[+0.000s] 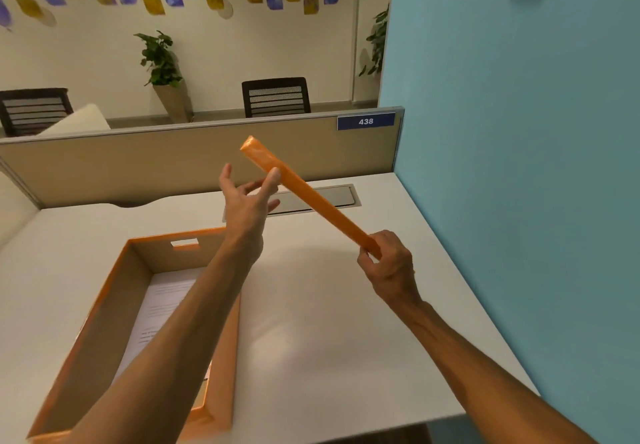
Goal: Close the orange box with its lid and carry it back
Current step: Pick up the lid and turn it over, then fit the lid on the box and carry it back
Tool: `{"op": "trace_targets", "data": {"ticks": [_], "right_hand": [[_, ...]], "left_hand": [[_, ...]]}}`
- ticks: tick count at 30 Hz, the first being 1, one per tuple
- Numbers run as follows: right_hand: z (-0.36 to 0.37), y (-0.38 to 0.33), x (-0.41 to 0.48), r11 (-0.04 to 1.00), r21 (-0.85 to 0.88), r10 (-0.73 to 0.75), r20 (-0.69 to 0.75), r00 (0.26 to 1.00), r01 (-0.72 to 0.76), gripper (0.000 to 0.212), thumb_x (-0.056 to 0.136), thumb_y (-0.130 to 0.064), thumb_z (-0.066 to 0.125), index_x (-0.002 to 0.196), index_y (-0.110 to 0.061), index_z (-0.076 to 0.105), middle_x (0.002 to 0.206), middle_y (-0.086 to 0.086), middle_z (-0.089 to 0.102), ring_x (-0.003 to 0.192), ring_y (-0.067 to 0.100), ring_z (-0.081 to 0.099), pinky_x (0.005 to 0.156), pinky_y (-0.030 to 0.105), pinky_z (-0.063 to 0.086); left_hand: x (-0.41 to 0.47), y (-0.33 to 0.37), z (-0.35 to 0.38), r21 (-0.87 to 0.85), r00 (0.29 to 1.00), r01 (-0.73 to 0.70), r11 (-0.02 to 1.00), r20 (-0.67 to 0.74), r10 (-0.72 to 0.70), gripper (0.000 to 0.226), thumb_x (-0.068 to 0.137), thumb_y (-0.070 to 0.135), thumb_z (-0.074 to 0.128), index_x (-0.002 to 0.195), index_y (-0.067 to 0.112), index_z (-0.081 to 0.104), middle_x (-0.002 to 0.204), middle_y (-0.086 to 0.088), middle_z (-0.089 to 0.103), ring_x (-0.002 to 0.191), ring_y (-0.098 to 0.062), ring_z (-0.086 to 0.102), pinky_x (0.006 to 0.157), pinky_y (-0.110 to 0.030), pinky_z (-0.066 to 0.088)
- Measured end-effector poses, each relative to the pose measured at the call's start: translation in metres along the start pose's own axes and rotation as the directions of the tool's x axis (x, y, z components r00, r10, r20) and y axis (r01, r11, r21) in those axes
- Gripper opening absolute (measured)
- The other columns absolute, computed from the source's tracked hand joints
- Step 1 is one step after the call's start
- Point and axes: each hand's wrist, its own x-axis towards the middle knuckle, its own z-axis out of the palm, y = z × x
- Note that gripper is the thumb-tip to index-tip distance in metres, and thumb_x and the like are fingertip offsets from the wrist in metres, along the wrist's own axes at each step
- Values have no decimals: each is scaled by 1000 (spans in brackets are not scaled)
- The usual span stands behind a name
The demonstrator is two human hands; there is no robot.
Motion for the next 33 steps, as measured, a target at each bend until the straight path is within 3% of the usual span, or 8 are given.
{"op": "trace_targets", "data": {"ticks": [5,9,12,15,18,26,30,33], "right_hand": [[-16,-8,10,962,123,235,96,967,-245,19,81,-27,78,85,-17,62,83,0,66,68,7,61,61,5,44],[-33,-16,17,839,304,405,207,891,-452,14,85,-32,74,91,-22,68,92,-3,73,80,16,69,67,28,56],[-47,-22,20,635,488,501,330,800,-599,14,85,-28,74,98,-27,68,96,-7,76,89,21,73,71,36,58],[-58,-25,23,441,591,569,398,720,-676,28,82,-19,76,108,-14,68,109,8,75,99,32,71,81,49,58],[-67,-30,19,331,611,616,438,655,-719,46,81,-13,74,123,-3,61,122,18,68,110,38,65,91,57,53],[-63,-33,-15,195,602,650,511,562,-774,57,78,-16,74,131,-10,54,132,20,61,120,44,58,98,65,46],[-51,-34,-29,156,595,678,516,524,-788,52,75,-19,78,123,-15,58,128,18,63,117,40,60,92,60,52],[-41,-39,-39,194,555,682,516,518,-809,41,80,-20,76,118,-15,61,126,17,63,115,37,59,84,54,55]], "left_hand": [[-13,-38,-22,125,987,112,986,103,-125,93,81,40,76,151,28,17,132,-14,54,113,-23,61,99,-47,50],[-24,-73,-47,227,934,276,934,168,-317,88,81,47,72,150,20,24,147,-17,44,125,-30,53,106,-50,44],[-25,-85,-57,258,890,350,901,210,-406,85,84,47,67,151,19,23,156,-16,35,137,-36,41,111,-52,37],[-21,-86,-62,244,854,412,878,232,-465,83,88,46,63,153,17,20,160,-13,29,143,-37,34,113,-53,32],[-17,-84,-68,283,818,438,853,268,-509,74,93,43,57,152,12,25,159,-11,31,142,-36,35,114,-55,32],[-15,-83,-101,358,804,371,857,338,-489,46,98,22,54,141,6,48,136,-11,57,122,-31,56,106,-53,44],[-13,-80,-125,336,822,355,872,333,-462,43,94,18,62,134,5,54,127,-10,63,118,-30,60,97,-46,50],[-17,-73,-142,328,851,337,882,295,-435,42,91,19,66,130,6,58,123,-9,64,113,-28,62,90,-42,52]]}}
